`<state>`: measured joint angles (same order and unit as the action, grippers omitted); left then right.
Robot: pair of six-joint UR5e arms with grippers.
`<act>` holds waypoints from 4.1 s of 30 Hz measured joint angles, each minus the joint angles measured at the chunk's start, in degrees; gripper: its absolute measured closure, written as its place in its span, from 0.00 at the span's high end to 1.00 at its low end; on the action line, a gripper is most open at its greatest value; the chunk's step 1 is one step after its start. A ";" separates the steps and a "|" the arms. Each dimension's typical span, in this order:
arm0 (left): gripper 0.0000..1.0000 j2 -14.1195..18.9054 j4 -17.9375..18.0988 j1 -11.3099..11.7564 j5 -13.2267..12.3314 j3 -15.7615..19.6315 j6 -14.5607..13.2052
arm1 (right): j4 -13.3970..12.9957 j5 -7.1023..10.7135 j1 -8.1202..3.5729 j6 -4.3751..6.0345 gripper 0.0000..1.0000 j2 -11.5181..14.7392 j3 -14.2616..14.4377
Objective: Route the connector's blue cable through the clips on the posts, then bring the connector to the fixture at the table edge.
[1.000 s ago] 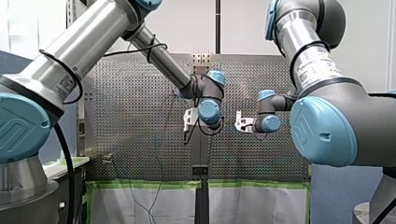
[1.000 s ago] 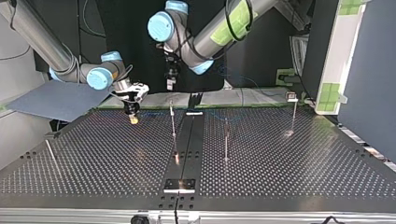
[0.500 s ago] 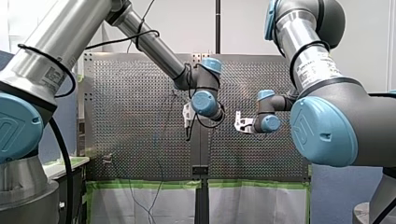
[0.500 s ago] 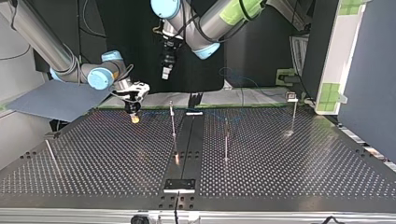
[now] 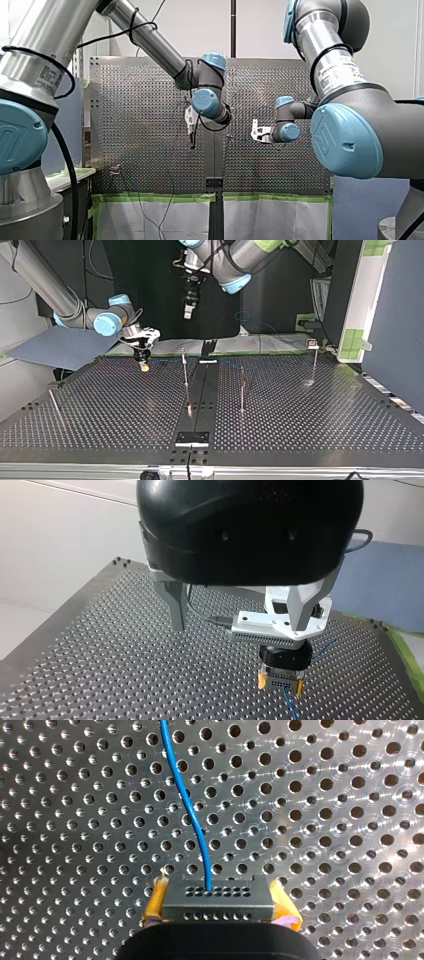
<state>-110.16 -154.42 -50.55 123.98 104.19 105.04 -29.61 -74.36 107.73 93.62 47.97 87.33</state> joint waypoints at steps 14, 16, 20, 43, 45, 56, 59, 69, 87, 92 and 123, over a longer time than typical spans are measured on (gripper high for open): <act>1.00 7.11 3.92 -0.98 2.43 7.10 0.36 | 0.59 -0.09 -0.04 0.00 0.00 -0.01 0.00; 1.00 8.24 4.83 -0.89 1.80 8.25 0.96 | 0.60 -0.09 -0.03 0.00 0.00 -0.01 0.00; 1.00 10.35 6.83 -0.46 0.01 10.35 2.59 | 0.60 -0.09 -0.04 0.00 0.00 -0.01 0.00; 1.00 15.14 17.62 1.36 -9.25 21.16 6.50 | 4.99 -5.22 -2.09 0.72 0.00 3.96 -0.16; 1.00 14.46 18.52 1.38 -9.27 22.07 6.44 | 5.02 -6.10 -2.67 1.50 0.00 4.86 -0.15; 1.00 13.70 23.92 1.92 -9.44 27.48 6.09 | 7.19 -9.72 -7.53 4.18 0.00 10.01 -0.79; 1.00 13.70 25.33 2.12 -9.37 28.95 5.56 | 8.62 -10.82 -8.80 3.05 0.00 11.50 -1.83; 1.00 13.69 26.29 2.84 -9.26 30.75 5.26 | 13.30 -13.07 -8.88 -1.51 0.00 16.20 -2.89; 1.00 13.67 25.45 3.69 -9.40 30.75 5.08 | 17.99 -13.87 -9.92 -2.39 0.00 24.70 -1.47; 1.00 13.68 25.32 3.96 -9.42 30.69 5.04 | 17.81 -14.41 -10.86 -1.96 0.00 27.18 -0.45; 1.00 13.69 22.42 5.20 -9.35 27.94 2.96 | 12.93 -14.48 -14.38 -1.61 0.00 26.42 2.72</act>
<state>-96.48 -132.00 -45.36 114.63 132.14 108.00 -16.69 -88.84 93.35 92.01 74.39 90.05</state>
